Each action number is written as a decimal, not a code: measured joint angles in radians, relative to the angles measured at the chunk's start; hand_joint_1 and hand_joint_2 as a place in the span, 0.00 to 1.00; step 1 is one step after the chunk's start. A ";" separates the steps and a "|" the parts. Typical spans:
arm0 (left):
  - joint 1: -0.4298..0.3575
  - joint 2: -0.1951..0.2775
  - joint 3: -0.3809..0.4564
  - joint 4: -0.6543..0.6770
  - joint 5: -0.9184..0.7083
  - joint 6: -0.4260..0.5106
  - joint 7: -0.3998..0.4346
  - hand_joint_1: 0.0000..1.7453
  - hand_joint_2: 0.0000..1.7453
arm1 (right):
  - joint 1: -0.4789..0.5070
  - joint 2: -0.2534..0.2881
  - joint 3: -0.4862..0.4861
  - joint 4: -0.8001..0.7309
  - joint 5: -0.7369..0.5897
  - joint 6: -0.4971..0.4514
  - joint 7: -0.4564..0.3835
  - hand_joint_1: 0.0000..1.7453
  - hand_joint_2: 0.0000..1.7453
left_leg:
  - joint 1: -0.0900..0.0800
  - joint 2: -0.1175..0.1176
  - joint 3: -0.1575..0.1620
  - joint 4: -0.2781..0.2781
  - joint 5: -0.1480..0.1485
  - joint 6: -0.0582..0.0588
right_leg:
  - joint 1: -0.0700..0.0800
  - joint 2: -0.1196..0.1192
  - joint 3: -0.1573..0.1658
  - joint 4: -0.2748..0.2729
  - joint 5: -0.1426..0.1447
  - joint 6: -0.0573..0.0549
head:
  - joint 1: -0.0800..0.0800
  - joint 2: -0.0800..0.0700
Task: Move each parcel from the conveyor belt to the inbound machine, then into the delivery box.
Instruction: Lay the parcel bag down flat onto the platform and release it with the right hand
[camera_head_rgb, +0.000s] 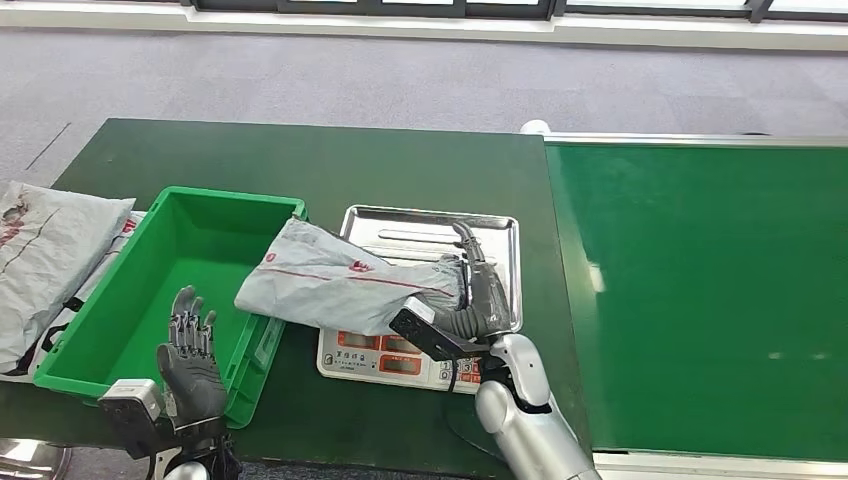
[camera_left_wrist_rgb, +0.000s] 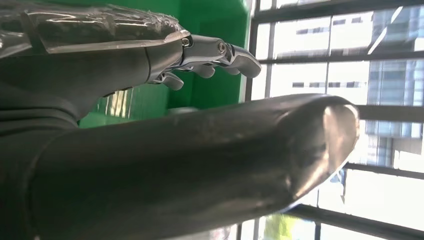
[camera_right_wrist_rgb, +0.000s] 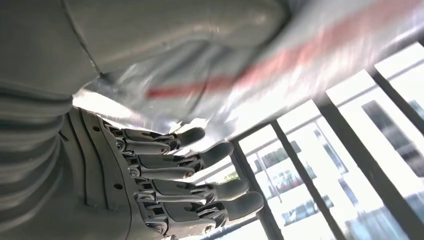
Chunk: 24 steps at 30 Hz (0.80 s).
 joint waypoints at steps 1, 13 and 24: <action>0.003 0.000 -0.004 -0.005 -0.020 0.033 -0.006 0.00 0.00 | 0.022 -0.003 -0.004 -0.042 0.000 -0.004 -0.004 0.00 1.00 | 0.000 0.000 0.000 0.000 0.000 0.000 | 0.000 0.000 0.000 0.000 0.000 0.000 | 0.000 0.000; 0.008 0.002 -0.037 -0.041 -0.132 0.215 -0.040 0.00 0.00 | 0.165 -0.025 -0.022 -0.316 -0.045 -0.044 -0.071 0.00 1.00 | 0.000 0.000 -0.002 0.000 0.000 0.000 | 0.000 0.000 -0.002 0.000 0.000 0.000 | 0.000 0.000; -0.168 0.099 -0.150 0.024 -0.557 0.236 0.111 0.00 0.75 | 0.406 -0.035 -0.044 -0.684 -0.117 -0.100 -0.224 0.00 1.00 | 0.000 0.000 -0.003 0.000 0.000 0.000 | 0.000 -0.001 -0.004 0.000 0.000 -0.001 | 0.000 0.000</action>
